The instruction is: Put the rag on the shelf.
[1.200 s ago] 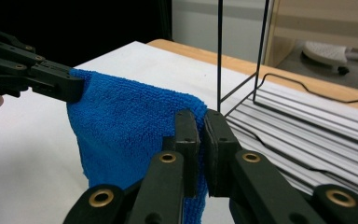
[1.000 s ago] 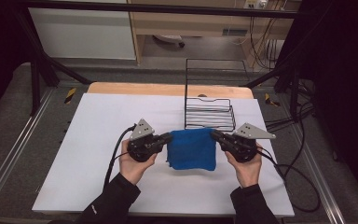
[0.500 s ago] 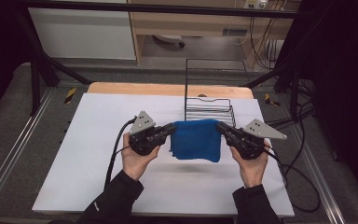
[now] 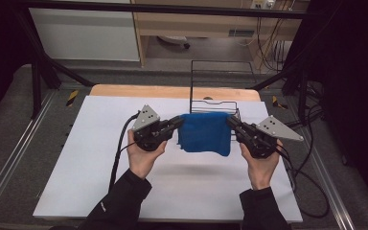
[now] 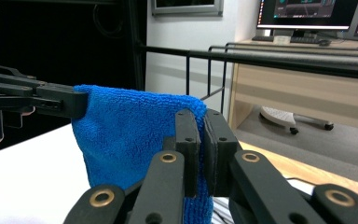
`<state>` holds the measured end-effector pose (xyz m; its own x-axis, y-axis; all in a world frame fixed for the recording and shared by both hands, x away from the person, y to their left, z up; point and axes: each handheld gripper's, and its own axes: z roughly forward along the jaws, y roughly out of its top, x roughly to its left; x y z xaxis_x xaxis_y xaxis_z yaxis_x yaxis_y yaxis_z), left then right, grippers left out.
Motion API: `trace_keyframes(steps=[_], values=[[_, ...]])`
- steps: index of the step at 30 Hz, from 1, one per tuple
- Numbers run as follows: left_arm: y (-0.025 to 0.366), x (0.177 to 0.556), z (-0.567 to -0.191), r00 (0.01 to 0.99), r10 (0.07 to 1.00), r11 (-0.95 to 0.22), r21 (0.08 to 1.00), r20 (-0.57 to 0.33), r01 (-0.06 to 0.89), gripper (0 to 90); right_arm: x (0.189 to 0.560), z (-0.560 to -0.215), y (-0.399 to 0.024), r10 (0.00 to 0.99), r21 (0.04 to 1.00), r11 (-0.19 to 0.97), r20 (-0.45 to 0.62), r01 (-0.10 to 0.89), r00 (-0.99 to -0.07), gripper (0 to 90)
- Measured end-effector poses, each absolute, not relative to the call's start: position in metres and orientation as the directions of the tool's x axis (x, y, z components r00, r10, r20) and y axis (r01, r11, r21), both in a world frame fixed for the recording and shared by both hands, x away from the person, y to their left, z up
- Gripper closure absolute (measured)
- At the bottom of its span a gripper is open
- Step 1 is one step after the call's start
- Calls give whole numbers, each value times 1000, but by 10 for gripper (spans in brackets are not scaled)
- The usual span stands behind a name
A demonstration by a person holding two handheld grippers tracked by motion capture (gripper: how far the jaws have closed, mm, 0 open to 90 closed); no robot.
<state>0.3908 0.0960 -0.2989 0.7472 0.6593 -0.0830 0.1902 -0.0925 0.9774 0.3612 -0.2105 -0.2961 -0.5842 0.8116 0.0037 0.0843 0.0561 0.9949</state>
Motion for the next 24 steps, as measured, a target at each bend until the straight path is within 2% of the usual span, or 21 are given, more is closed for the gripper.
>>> trace_keyframes(steps=[24], values=[[79, 408, -260, 747, 661, -18, 994, -70, 109, 858, 372, -260, -219, 859, 1000, 12, -19, -18, -511, 861]])
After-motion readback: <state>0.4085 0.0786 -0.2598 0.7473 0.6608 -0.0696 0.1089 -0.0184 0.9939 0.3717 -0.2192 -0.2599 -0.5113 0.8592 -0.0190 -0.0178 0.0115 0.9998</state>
